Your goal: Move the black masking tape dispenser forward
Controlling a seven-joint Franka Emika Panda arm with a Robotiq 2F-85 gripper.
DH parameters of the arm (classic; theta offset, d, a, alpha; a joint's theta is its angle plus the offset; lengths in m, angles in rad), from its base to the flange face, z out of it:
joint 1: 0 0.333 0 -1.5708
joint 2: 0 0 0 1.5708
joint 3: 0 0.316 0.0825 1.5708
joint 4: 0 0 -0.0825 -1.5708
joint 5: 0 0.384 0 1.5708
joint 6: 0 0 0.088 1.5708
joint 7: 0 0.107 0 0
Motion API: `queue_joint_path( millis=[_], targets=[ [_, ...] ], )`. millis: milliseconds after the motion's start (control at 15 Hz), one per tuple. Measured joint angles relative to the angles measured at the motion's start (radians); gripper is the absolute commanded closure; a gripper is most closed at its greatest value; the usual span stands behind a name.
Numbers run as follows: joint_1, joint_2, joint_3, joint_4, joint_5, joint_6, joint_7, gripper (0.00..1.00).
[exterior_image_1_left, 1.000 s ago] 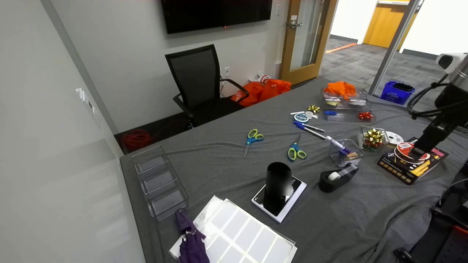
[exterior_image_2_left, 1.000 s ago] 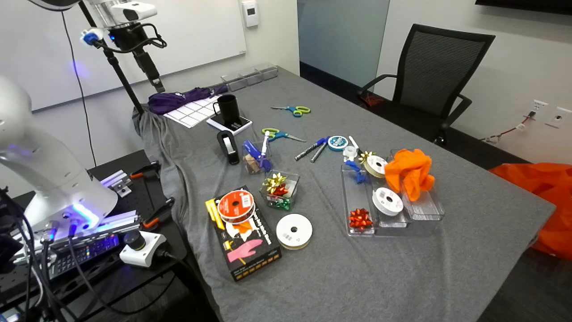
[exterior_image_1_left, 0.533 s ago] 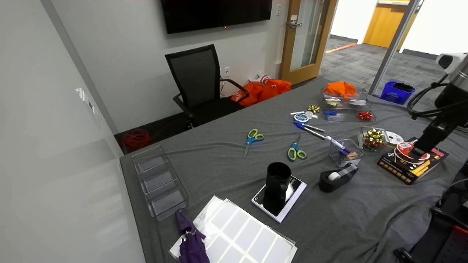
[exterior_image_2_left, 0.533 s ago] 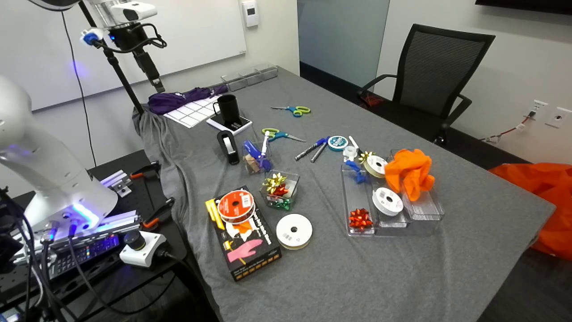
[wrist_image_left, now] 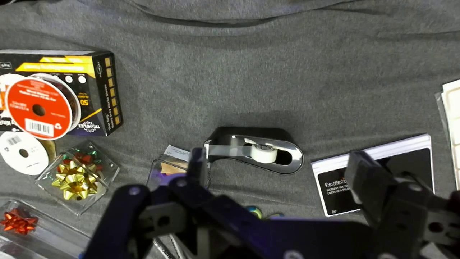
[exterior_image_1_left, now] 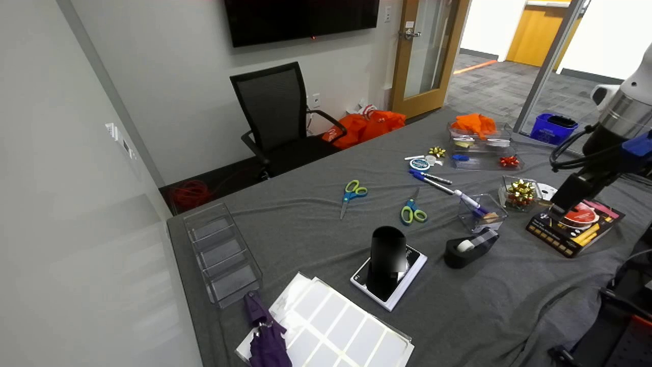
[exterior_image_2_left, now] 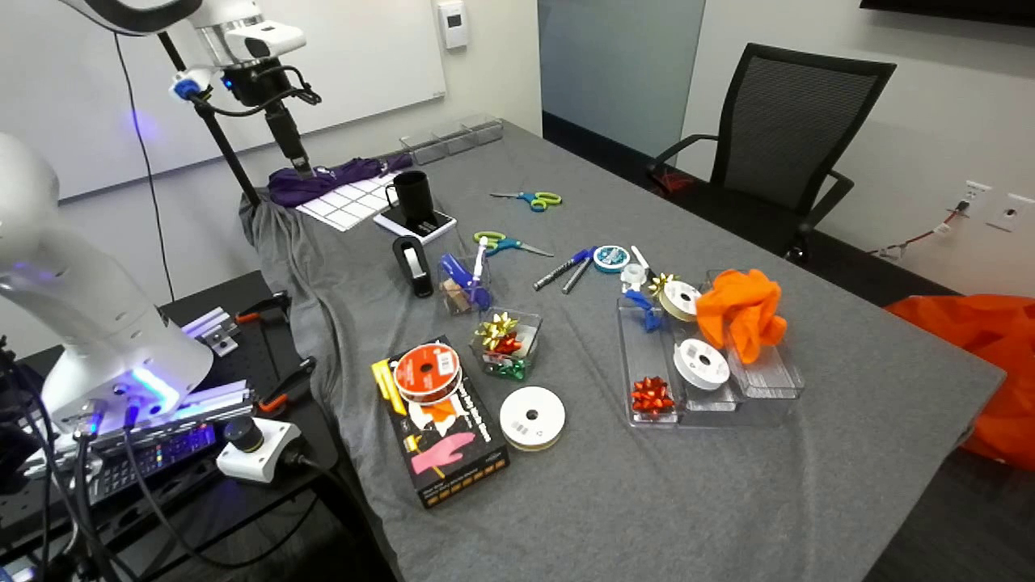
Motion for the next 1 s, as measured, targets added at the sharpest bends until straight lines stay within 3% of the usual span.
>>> queue_joint_path(
  millis=[467,733,1000],
  targets=[
    [0.001,0.000,0.000,0.001,0.007,0.000,0.025,0.00],
    [-0.002,0.018,0.001,0.003,0.069,0.007,0.207,0.00],
    [-0.020,0.083,0.007,0.004,0.122,0.100,0.394,0.00]
  ],
)
